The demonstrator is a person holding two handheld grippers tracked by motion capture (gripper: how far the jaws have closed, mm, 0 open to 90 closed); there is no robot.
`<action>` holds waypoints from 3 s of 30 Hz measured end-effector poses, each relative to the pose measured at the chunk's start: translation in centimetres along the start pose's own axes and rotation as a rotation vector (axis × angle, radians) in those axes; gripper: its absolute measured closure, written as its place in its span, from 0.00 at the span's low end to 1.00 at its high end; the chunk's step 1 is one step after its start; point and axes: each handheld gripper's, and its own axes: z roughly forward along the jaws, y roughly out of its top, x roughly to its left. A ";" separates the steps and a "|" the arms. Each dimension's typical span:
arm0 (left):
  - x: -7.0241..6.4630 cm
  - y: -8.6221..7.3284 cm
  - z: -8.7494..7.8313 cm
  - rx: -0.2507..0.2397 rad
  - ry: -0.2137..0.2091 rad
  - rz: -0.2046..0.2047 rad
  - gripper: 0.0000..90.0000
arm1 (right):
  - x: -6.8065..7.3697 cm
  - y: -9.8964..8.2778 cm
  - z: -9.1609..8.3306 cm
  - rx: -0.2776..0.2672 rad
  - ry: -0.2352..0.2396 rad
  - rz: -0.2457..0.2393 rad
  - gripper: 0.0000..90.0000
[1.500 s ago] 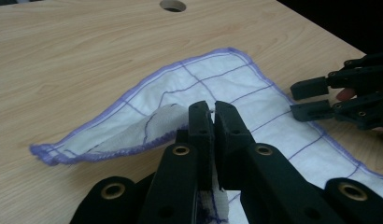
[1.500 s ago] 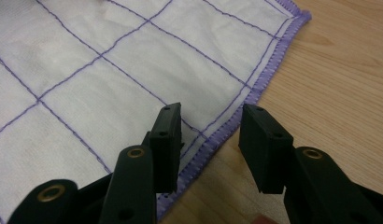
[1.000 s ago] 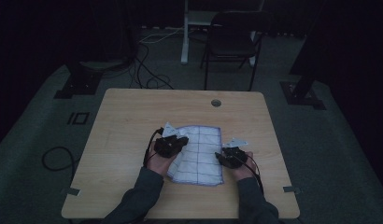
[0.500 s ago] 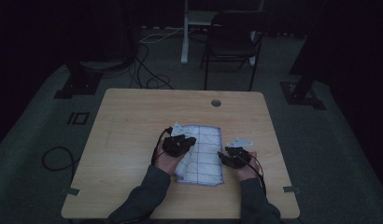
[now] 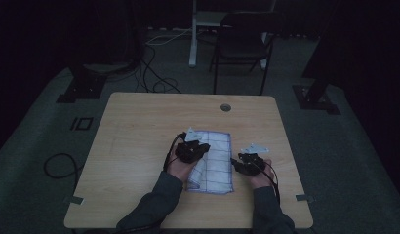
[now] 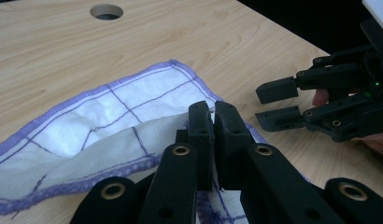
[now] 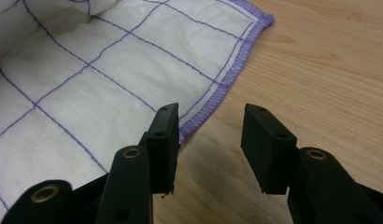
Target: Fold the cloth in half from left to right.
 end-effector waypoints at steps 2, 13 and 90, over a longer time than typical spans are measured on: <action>0.0 0.0 0.1 0.005 -0.001 0.003 0.96 | 0.0 0.0 0.0 -0.001 -0.001 0.001 0.63; -0.6 0.5 1.5 0.018 -0.013 0.009 0.96 | -0.1 -0.1 0.1 0.003 -0.004 0.010 0.63; -2.2 -0.3 3.2 0.058 -0.033 0.053 0.84 | -0.9 0.3 -0.4 -0.049 -0.025 0.052 0.64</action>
